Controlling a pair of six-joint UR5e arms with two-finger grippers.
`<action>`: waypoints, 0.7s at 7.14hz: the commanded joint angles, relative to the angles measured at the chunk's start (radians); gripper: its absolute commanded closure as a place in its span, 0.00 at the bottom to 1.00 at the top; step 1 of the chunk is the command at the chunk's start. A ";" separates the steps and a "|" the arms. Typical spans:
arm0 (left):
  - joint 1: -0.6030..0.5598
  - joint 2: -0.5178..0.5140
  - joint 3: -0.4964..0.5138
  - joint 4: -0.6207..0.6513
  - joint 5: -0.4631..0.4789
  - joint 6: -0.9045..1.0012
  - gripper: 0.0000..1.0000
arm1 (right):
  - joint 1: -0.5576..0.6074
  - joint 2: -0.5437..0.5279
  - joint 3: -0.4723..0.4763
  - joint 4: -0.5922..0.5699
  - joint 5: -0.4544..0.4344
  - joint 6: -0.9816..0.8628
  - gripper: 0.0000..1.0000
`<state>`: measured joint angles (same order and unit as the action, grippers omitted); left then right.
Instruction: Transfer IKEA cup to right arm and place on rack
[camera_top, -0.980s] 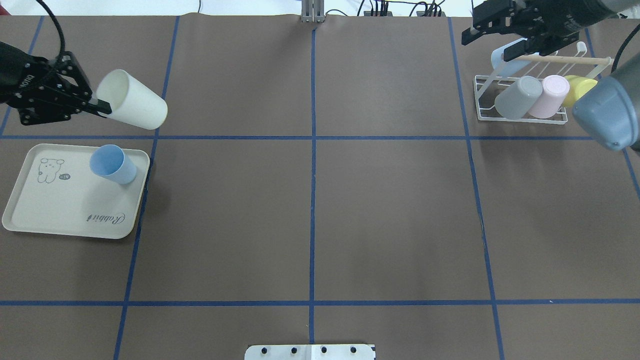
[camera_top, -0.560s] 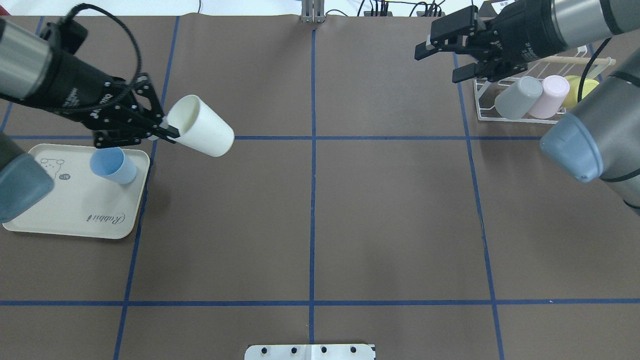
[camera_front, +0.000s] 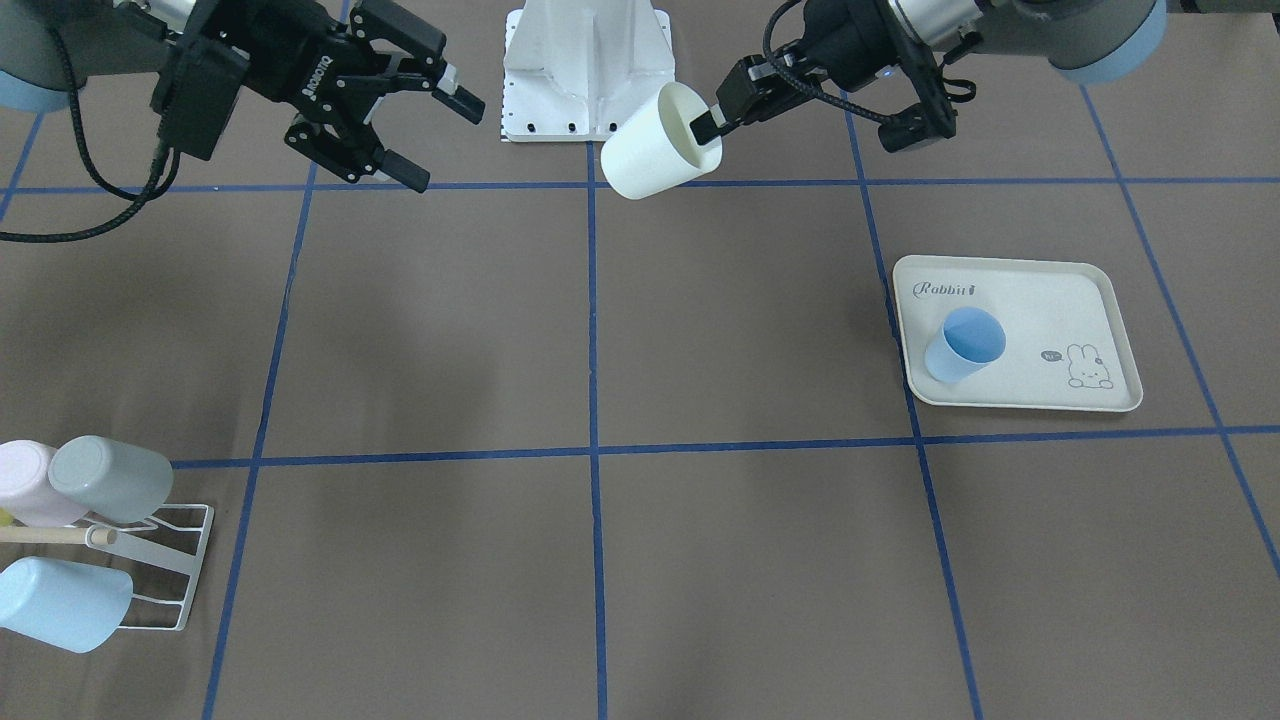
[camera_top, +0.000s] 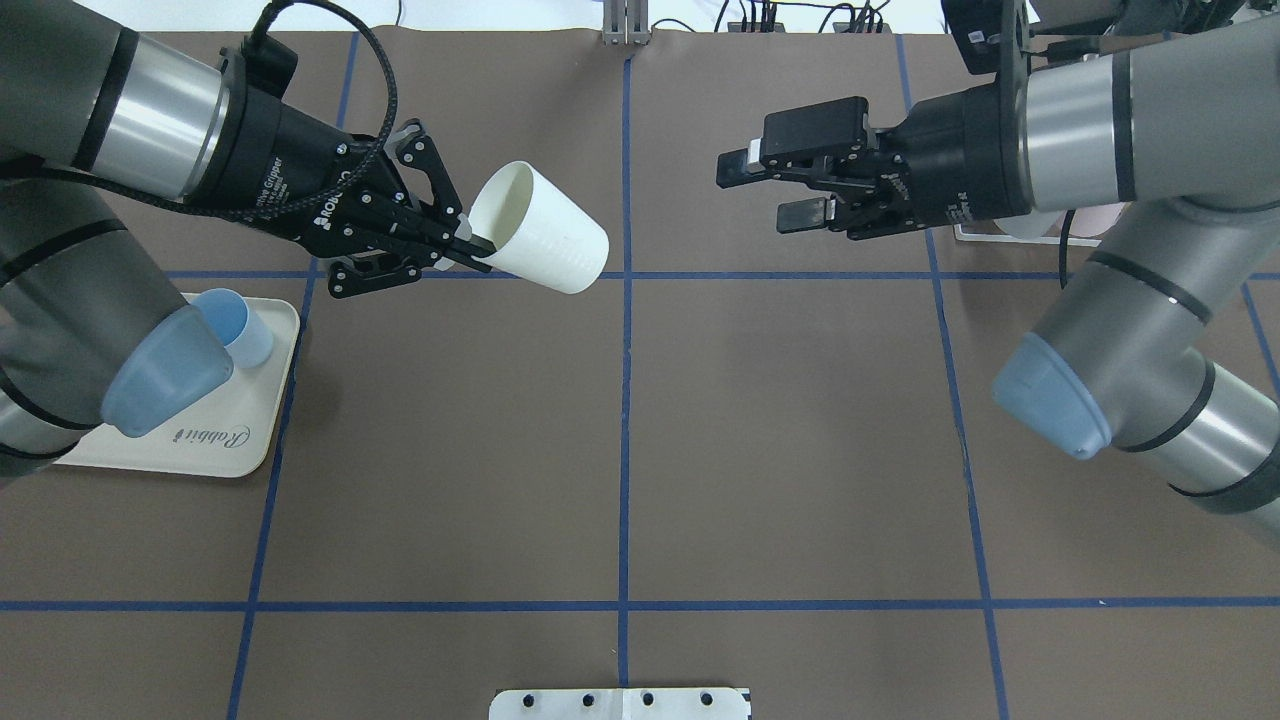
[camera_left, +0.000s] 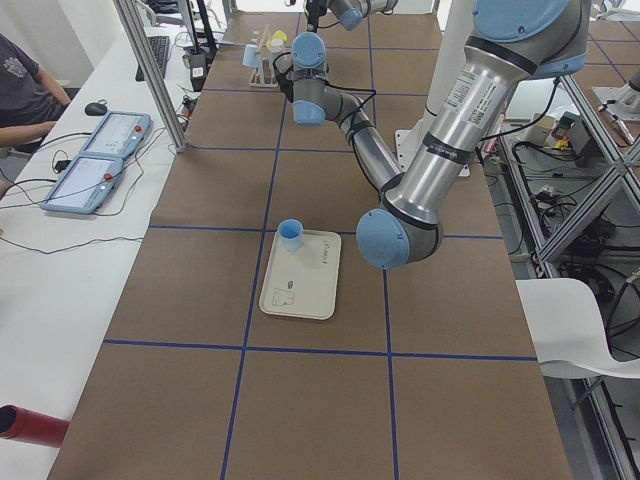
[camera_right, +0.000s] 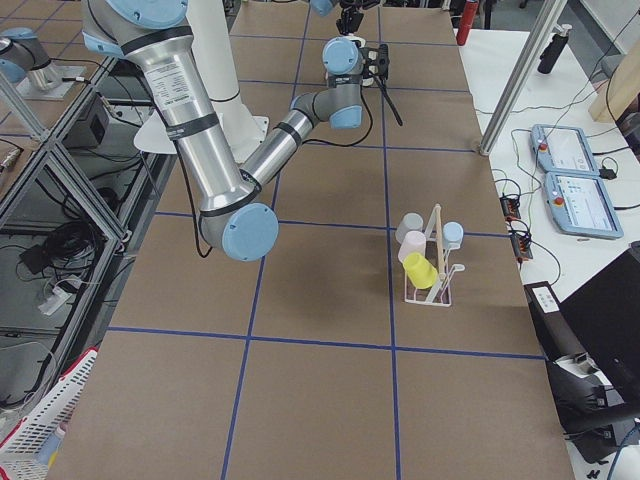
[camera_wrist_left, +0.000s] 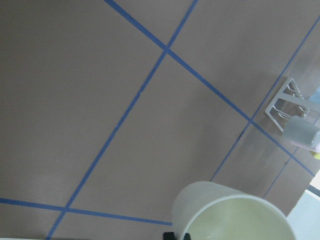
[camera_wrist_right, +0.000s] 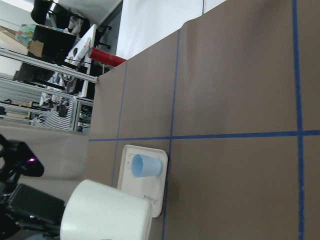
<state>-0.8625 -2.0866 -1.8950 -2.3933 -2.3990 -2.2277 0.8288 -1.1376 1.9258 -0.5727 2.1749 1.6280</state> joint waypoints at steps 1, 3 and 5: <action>0.019 0.002 0.133 -0.424 0.058 -0.316 1.00 | -0.053 0.001 -0.034 0.202 -0.072 0.068 0.05; 0.019 0.005 0.160 -0.573 0.132 -0.639 1.00 | -0.054 0.007 -0.036 0.214 -0.078 0.072 0.05; 0.019 0.007 0.168 -0.737 0.231 -0.990 1.00 | -0.068 0.021 -0.048 0.273 -0.127 0.073 0.06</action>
<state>-0.8438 -2.0809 -1.7323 -3.0335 -2.2276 -3.0031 0.7703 -1.1236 1.8872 -0.3453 2.0766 1.6997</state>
